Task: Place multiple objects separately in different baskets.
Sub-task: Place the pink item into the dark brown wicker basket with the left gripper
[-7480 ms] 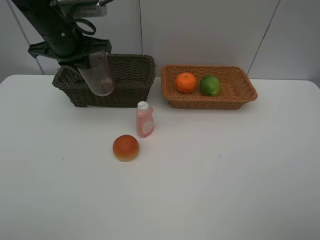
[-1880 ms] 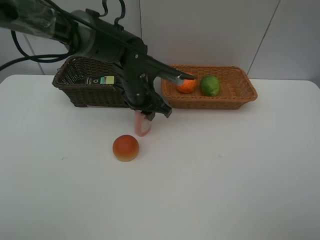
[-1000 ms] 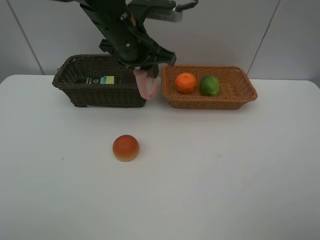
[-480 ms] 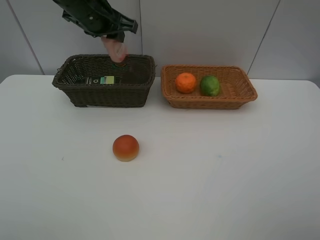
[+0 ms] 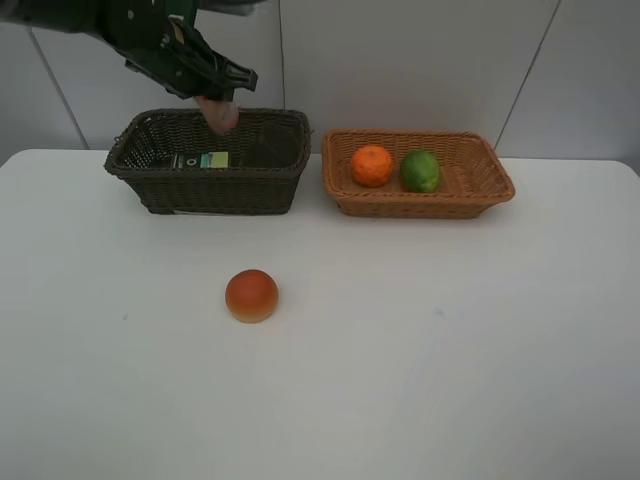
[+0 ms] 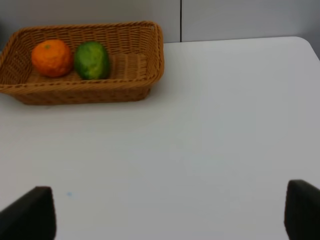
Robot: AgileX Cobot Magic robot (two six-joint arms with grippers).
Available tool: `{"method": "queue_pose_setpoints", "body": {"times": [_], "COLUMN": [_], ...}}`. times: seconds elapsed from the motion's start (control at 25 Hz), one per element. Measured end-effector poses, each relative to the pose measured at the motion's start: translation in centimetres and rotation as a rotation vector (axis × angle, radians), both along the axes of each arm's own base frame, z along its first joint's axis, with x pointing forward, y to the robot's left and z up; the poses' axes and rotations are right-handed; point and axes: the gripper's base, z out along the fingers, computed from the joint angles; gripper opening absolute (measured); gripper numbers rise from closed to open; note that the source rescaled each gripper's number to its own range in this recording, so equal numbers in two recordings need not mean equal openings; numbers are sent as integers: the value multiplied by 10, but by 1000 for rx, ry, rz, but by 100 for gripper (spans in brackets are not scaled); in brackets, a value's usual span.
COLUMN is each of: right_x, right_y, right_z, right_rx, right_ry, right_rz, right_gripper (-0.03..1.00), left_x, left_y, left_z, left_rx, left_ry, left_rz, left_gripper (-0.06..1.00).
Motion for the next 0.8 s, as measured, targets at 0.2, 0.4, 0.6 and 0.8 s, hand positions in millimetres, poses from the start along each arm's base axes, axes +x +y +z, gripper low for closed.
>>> {"method": "queue_pose_setpoints", "body": {"times": [0.2,0.4,0.6,0.8], "right_x": [0,0,0,0], "right_y": [0,0,0,0], "right_z": [0,0,0,0], "right_rx": [0,0,0,0], "right_ry": [0,0,0,0], "right_rz": [0,0,0,0], "right_gripper": [100,100,100,100], "left_x": [8,11,12,11], "left_y": [-5,-6,-6,-6], "left_z": [-30,-43,-49,-51], "left_rx": [-6,-10,-2,0], "left_ry": [12,15,26,43], "left_rz": [-14,-19,-22,-16], "left_gripper": [39,39,39,45]}}
